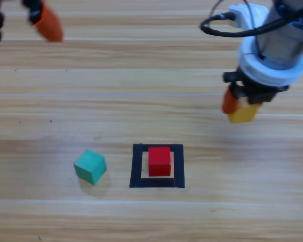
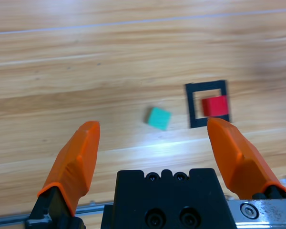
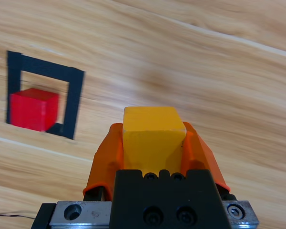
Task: Stack the blocks in the rectangular block: red at the bottom, yellow in the middle, green on top
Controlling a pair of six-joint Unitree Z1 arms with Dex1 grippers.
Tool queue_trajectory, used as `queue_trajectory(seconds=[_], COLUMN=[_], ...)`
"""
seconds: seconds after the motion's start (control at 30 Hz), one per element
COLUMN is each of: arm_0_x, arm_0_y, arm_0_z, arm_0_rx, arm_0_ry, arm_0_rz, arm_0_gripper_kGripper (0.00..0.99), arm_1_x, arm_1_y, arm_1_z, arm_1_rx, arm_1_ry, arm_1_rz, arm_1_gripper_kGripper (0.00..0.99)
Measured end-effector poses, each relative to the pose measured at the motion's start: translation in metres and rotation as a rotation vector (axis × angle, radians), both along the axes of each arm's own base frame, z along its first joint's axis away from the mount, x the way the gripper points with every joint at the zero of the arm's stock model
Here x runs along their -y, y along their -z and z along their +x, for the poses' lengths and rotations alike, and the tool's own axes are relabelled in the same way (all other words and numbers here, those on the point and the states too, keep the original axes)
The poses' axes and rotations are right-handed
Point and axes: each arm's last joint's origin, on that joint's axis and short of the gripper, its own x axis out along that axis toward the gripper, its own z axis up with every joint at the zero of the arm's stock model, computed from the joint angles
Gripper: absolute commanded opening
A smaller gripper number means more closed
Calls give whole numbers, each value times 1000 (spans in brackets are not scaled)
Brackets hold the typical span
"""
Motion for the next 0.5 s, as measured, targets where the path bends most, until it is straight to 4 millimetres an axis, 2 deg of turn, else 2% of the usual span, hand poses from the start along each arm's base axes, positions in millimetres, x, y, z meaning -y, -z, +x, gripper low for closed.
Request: queue_trajectory(seconds=[0.07, 0.13, 0.27, 0.4, 0.5], arm_0_x=[-11, -20, -35, -46, -59], arm_0_y=[16, 24, 12, 5, 18], arm_0_z=[-4, -8, -16, -22, -32], arm_0_rx=[10, 13, 72, 117, 186], arm_0_ry=[31, 57, 140, 146, 137], arm_0_rz=[41, 70, 98, 87, 47], arm_0_gripper_kGripper=[960, 957, 953, 977, 979], arm_1_x=[-18, -34, -66, -93, -105], arm_1_y=[1, 4, 13, 25, 30], arm_1_z=[-1, -2, -4, -7, -13], arm_1_rx=[-11, -29, -63, -90, -100], arm_1_ry=[8, 15, 26, 45, 82], arm_1_rz=[3, -6, -29, -50, -47], arm_1_gripper_kGripper=[0, 0, 0, 0, 0])
